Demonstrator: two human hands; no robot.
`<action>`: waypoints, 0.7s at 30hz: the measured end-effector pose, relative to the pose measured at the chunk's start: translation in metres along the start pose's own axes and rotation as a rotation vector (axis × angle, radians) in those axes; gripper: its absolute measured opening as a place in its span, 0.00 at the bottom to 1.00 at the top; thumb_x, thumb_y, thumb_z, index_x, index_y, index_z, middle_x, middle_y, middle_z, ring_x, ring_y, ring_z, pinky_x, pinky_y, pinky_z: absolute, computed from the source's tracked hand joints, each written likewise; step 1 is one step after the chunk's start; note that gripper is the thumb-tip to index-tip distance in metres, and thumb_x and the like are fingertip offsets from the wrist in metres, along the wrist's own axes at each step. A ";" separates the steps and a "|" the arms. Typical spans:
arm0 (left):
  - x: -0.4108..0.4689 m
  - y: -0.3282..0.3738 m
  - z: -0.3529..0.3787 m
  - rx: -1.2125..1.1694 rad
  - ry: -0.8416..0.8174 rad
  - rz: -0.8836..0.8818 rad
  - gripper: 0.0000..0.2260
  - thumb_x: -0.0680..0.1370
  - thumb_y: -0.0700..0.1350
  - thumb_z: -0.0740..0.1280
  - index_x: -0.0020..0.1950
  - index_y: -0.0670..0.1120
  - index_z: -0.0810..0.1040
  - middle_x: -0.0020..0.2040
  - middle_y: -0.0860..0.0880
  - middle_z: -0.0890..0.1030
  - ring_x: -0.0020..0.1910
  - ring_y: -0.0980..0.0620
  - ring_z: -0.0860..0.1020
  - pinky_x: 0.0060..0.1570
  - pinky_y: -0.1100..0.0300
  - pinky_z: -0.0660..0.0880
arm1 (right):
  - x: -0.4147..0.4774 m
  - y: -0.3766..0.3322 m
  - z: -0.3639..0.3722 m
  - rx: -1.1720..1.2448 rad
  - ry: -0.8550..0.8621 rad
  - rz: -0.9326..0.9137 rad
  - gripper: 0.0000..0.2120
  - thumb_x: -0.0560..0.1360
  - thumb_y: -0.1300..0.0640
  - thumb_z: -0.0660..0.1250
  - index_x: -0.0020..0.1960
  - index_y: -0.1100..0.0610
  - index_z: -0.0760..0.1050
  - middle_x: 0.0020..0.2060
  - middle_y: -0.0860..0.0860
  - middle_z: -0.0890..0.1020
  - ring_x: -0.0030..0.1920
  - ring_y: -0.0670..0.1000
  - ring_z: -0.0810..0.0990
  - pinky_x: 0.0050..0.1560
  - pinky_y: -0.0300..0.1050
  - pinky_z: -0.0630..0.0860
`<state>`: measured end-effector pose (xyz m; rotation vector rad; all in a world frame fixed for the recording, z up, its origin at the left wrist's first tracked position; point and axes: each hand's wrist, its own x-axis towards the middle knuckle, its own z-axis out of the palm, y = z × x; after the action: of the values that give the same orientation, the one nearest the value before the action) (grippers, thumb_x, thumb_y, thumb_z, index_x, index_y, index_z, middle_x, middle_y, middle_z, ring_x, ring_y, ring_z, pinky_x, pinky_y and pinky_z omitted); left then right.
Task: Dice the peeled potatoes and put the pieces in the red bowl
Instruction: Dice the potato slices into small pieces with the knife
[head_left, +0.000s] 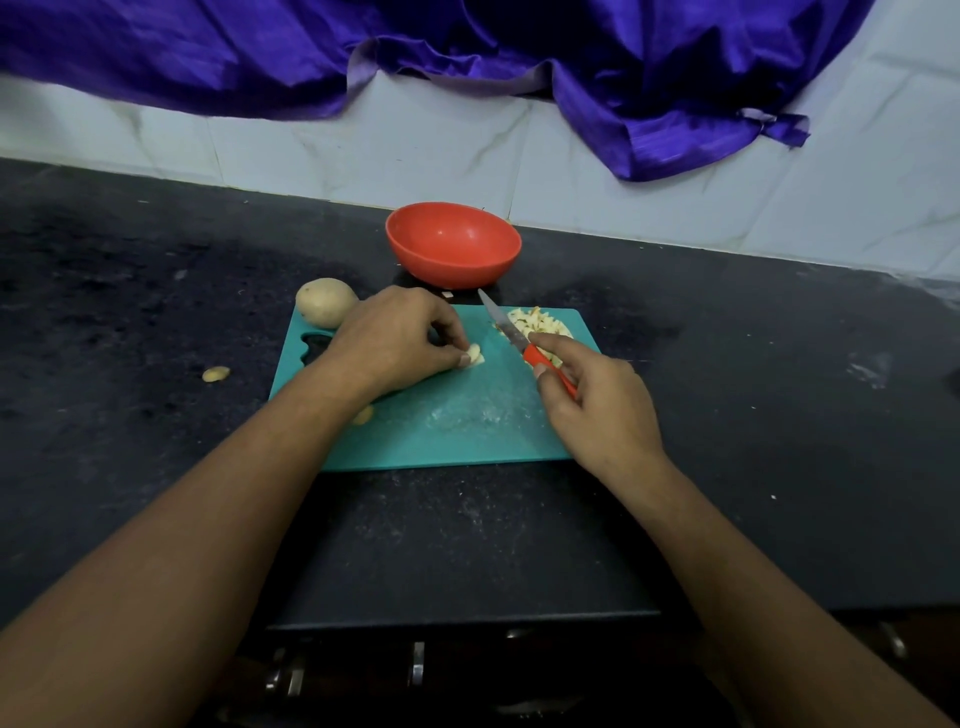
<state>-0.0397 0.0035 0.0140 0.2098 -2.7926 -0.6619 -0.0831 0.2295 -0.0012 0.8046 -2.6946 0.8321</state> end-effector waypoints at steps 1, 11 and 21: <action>0.000 0.000 -0.001 -0.001 -0.001 0.002 0.05 0.73 0.57 0.77 0.44 0.59 0.85 0.41 0.64 0.81 0.46 0.63 0.78 0.45 0.57 0.77 | -0.001 -0.003 0.001 0.010 -0.002 -0.006 0.18 0.81 0.49 0.64 0.71 0.41 0.75 0.42 0.46 0.84 0.31 0.44 0.73 0.36 0.43 0.69; -0.001 -0.004 -0.004 -0.032 -0.023 0.012 0.04 0.71 0.55 0.79 0.42 0.59 0.86 0.43 0.63 0.83 0.45 0.62 0.79 0.50 0.53 0.80 | -0.009 -0.027 0.007 -0.182 -0.066 -0.120 0.19 0.82 0.50 0.59 0.72 0.41 0.72 0.35 0.42 0.73 0.35 0.46 0.71 0.36 0.45 0.67; 0.000 -0.004 -0.007 0.016 -0.076 0.045 0.05 0.73 0.57 0.77 0.39 0.59 0.84 0.44 0.62 0.83 0.46 0.61 0.80 0.50 0.51 0.80 | -0.008 -0.030 0.008 -0.309 -0.092 -0.265 0.21 0.83 0.52 0.58 0.75 0.44 0.71 0.38 0.46 0.80 0.36 0.50 0.76 0.35 0.46 0.66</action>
<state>-0.0371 -0.0027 0.0185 0.1276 -2.8674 -0.6497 -0.0596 0.2075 0.0028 1.1094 -2.6192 0.3177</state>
